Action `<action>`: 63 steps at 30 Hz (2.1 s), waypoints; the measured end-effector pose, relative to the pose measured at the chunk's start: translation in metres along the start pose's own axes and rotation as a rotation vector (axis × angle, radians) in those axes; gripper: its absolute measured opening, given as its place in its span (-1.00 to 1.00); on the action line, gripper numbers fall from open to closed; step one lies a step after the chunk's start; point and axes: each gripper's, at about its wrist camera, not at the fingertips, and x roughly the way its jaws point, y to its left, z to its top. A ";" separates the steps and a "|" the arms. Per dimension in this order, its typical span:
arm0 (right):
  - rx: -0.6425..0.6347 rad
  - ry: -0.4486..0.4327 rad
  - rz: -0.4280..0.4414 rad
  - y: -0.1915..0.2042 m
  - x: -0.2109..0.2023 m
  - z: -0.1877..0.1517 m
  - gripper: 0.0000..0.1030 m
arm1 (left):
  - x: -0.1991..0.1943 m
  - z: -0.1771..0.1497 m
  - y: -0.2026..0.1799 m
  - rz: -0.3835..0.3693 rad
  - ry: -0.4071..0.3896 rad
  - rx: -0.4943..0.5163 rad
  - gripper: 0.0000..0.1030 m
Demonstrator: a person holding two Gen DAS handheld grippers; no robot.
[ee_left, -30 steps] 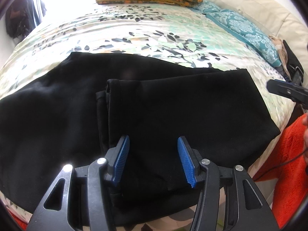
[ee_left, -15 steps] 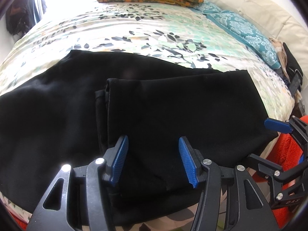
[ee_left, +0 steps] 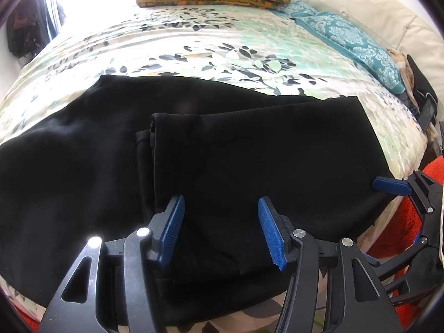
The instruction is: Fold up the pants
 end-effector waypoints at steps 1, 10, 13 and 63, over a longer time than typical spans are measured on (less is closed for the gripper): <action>0.000 -0.001 -0.001 0.001 0.000 -0.001 1.00 | 0.000 0.000 0.000 0.000 0.000 0.000 0.12; -0.005 -0.004 -0.001 0.001 0.000 -0.001 1.00 | 0.000 -0.001 -0.002 0.005 -0.003 0.009 0.12; -0.005 -0.004 -0.001 0.001 0.000 -0.001 1.00 | 0.000 -0.001 -0.002 0.006 -0.003 0.010 0.12; 0.132 -0.257 0.042 -0.026 -0.060 0.007 0.97 | -0.048 -0.031 0.376 -0.110 0.124 -0.754 0.17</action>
